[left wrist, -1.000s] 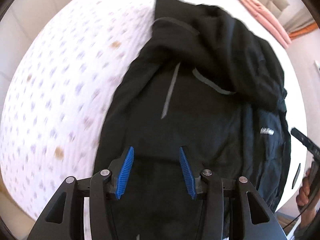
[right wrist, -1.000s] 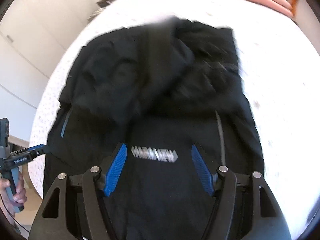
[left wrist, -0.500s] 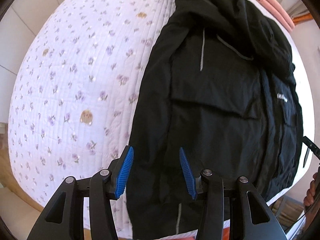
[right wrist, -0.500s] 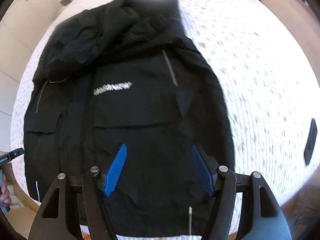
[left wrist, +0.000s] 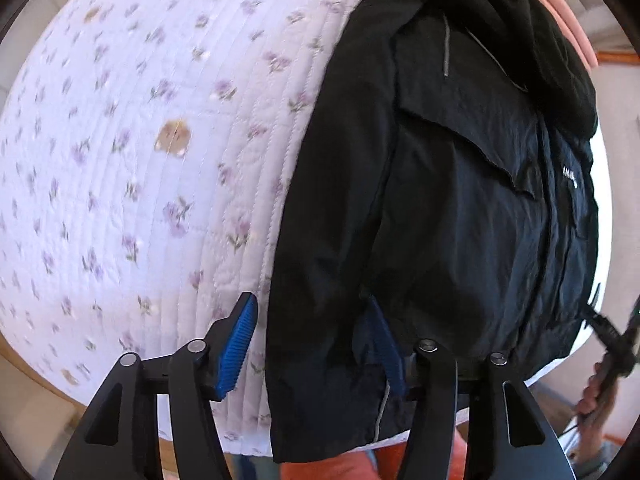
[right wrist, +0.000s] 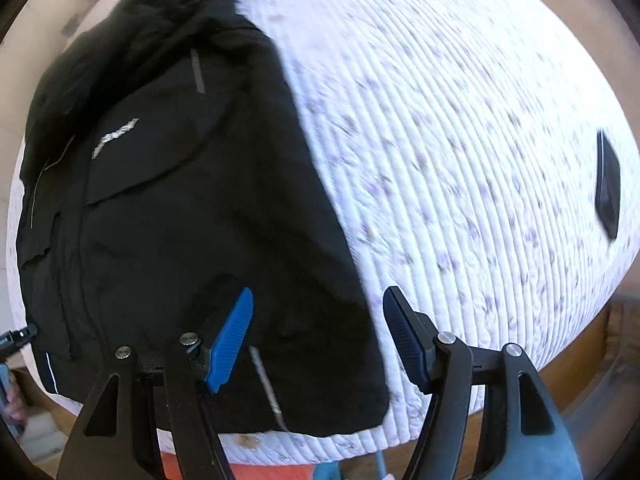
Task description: Fold large clothes
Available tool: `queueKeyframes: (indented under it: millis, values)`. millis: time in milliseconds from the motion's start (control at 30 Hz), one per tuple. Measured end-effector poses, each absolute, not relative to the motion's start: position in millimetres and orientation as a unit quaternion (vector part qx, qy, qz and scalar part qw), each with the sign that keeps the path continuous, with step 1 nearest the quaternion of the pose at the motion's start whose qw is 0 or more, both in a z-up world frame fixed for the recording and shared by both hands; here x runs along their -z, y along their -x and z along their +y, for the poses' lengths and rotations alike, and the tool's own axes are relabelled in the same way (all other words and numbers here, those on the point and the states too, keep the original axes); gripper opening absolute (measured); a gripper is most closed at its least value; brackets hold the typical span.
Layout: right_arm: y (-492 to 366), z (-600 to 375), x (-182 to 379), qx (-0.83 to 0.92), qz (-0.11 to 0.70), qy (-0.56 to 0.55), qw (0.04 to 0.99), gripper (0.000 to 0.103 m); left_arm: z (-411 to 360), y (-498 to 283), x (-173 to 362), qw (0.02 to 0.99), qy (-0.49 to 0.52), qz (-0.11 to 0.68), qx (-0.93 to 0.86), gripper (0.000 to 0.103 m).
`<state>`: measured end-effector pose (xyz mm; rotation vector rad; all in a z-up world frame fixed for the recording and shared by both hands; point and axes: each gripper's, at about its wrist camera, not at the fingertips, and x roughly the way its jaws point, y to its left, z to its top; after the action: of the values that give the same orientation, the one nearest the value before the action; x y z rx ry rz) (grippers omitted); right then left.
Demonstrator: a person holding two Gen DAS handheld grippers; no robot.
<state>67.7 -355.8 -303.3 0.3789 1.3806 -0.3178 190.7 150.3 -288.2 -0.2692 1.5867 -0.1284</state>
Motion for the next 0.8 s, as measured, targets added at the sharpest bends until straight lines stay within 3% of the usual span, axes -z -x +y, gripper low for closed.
queueKeyframes:
  millis: [233, 367, 700, 733, 767, 800]
  values:
    - [-49, -368, 320, 0.101, 0.653, -0.196, 0.725, 0.071, 175, -164, 298, 0.669, 0.152, 0.725, 0.064, 0.067]
    - [-42, -366, 333, 0.079, 0.673, -0.181, 0.713, 0.074, 191, -160, 307, 0.657, 0.189, 0.725, 0.082, 0.078]
    - [-45, -360, 350, 0.061, 0.682, -0.188, 0.704, 0.081, 190, -137, 314, 0.617, 0.215, 0.741, 0.153, 0.078]
    - [-44, -361, 350, 0.058, 0.682, -0.193, 0.703, 0.082, 190, -136, 312, 0.621, 0.211, 0.740, 0.151, 0.074]
    - [-42, -361, 351, 0.054, 0.682, -0.197, 0.702, 0.080, 190, -134, 309, 0.627, 0.201, 0.737, 0.151, 0.060]
    - [-41, -362, 351, 0.050, 0.685, -0.201, 0.699, 0.076, 191, -132, 307, 0.632, 0.191, 0.736, 0.149, 0.052]
